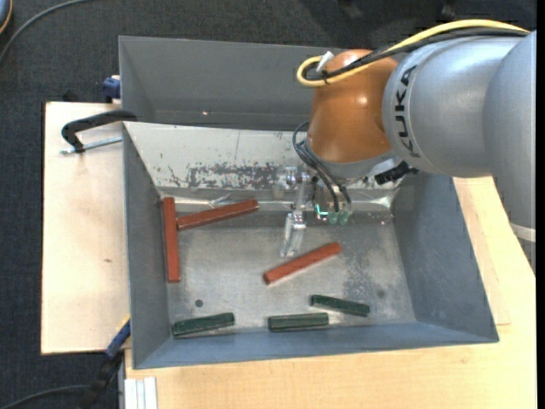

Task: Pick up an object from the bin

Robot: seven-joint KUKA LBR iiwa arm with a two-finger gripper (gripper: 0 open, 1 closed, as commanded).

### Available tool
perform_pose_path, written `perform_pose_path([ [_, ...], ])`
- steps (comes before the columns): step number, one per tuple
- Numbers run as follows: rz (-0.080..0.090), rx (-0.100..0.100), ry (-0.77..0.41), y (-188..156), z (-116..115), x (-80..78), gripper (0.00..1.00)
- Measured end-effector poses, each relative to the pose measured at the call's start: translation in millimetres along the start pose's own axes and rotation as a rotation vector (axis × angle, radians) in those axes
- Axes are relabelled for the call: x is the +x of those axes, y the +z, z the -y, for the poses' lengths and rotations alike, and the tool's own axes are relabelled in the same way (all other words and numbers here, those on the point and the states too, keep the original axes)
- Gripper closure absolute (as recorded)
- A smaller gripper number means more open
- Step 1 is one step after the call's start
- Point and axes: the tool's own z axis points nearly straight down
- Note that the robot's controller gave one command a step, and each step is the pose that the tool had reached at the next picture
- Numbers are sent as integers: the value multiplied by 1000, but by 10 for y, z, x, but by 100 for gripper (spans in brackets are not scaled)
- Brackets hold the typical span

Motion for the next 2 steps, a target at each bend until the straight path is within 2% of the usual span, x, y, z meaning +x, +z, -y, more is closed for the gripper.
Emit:
perform_pose_path([
  [1,2,2,211,622,767,322,0],
  [2,7,-1,209,603,745,305,100],
])
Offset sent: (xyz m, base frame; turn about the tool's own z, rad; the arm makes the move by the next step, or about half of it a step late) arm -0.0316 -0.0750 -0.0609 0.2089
